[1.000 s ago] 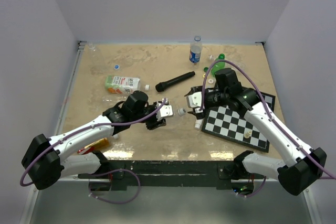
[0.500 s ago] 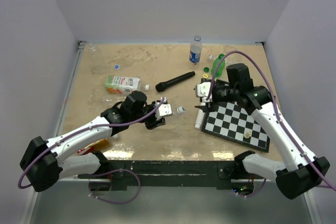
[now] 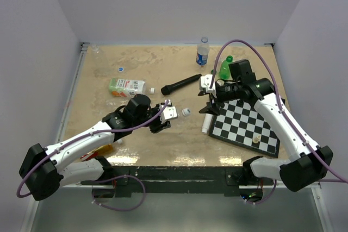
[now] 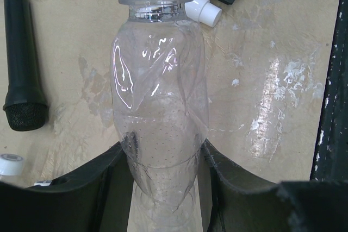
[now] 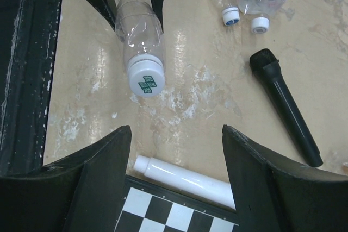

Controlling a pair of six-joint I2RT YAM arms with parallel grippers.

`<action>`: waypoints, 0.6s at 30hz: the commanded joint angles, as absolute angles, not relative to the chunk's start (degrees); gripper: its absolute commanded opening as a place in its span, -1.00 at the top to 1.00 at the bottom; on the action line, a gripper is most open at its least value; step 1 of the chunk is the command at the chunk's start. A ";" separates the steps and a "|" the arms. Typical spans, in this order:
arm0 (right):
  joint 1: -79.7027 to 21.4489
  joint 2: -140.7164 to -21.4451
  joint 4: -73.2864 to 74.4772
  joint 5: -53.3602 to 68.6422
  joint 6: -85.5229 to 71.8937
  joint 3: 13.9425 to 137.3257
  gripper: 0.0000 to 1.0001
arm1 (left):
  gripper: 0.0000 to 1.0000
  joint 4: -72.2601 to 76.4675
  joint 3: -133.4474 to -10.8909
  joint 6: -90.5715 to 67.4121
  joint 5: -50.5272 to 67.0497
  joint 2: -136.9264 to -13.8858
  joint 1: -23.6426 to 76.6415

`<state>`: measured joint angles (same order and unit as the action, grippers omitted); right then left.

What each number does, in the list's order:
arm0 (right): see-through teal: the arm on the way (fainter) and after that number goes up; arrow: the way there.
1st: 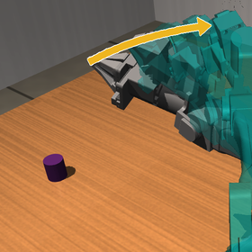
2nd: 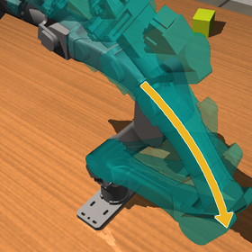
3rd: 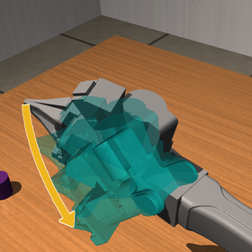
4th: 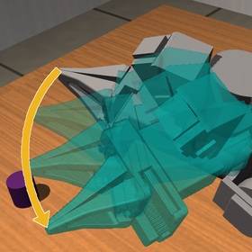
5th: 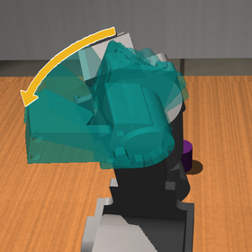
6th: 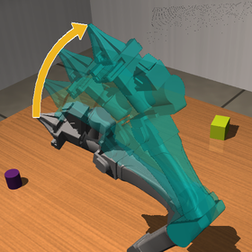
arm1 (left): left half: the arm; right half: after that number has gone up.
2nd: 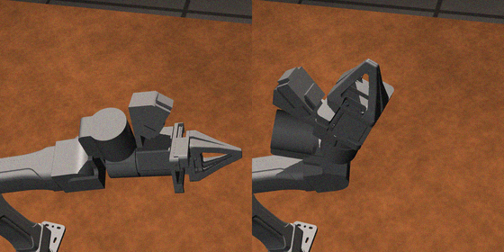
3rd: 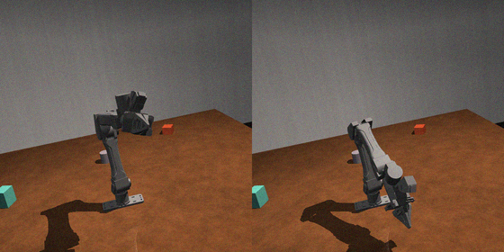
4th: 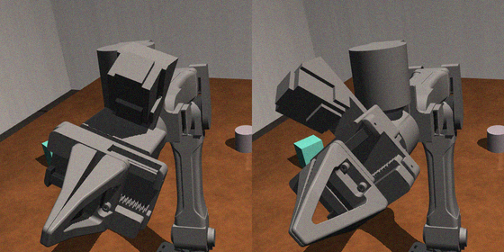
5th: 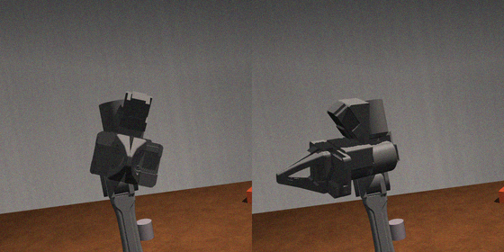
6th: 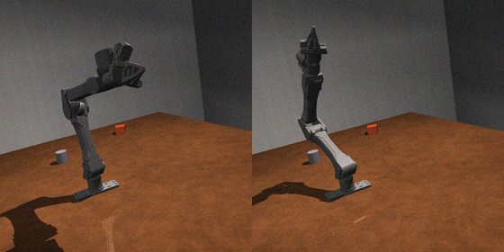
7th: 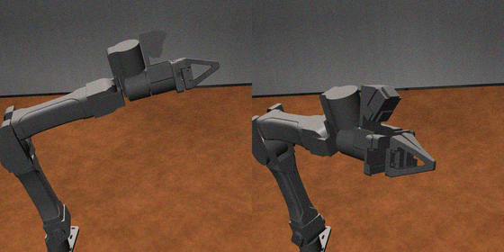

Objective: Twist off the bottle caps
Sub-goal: Unscrew the bottle cap from the plastic bottle.

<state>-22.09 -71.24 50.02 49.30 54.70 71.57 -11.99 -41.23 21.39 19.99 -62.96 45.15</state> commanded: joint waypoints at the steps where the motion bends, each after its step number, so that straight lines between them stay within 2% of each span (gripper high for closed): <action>1: -21.80 -71.72 50.19 53.09 50.98 74.88 -0.42 | 0.94 -10.37 -40.87 19.86 19.25 -61.70 45.53; 18: -20.22 -70.23 43.77 56.42 42.19 70.40 -0.41 | 0.95 -10.28 -40.78 19.95 18.37 -61.96 45.44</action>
<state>-21.17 -72.25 47.33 53.63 47.11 71.79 -11.97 -41.23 20.53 18.68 -62.96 45.15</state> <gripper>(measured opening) 0.709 0.483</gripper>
